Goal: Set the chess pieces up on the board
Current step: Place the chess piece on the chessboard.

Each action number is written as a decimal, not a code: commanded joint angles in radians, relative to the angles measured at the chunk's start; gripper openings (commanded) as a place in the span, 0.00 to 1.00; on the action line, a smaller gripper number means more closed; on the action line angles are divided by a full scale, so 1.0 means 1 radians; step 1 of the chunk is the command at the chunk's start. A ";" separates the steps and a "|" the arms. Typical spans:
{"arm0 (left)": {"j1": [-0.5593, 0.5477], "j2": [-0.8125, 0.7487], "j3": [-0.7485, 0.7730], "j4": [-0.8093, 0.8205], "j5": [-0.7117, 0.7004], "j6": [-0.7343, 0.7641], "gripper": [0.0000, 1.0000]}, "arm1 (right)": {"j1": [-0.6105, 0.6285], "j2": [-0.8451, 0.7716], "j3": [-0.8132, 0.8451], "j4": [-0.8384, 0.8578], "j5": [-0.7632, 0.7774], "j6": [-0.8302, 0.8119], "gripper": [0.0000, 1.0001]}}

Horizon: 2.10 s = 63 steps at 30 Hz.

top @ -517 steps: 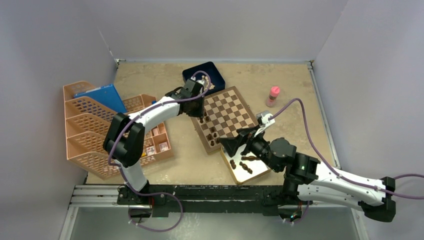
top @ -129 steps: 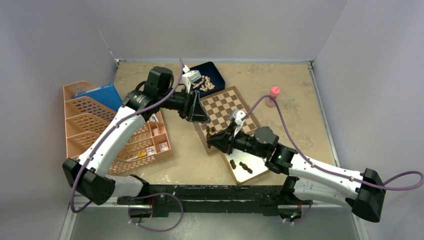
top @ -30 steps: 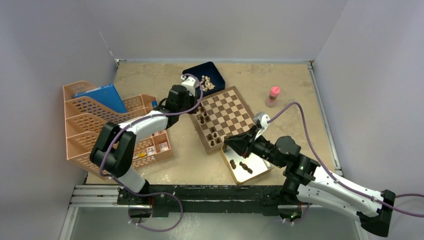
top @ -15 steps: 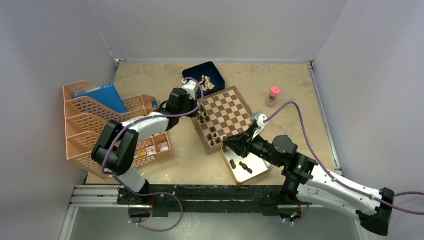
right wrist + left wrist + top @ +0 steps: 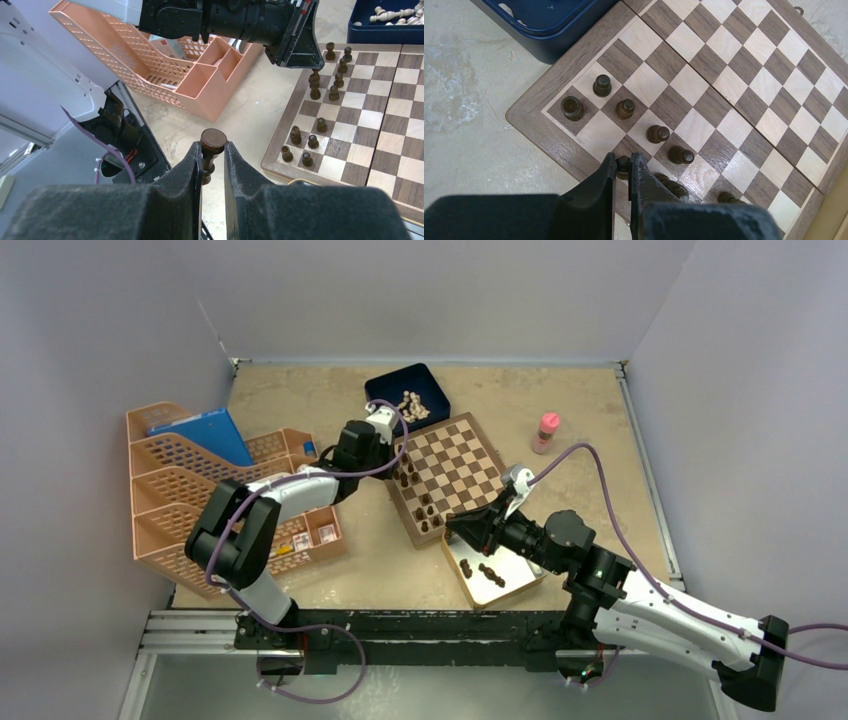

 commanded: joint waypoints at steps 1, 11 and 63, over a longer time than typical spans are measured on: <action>0.007 -0.013 -0.004 0.066 0.031 0.019 0.05 | 0.004 -0.005 0.040 0.034 0.022 -0.001 0.05; 0.007 0.000 -0.019 0.096 0.041 0.025 0.06 | 0.003 -0.009 0.039 0.030 0.025 0.004 0.05; 0.007 -0.410 0.106 -0.161 0.082 -0.139 0.39 | 0.004 0.116 -0.003 0.121 0.070 0.363 0.04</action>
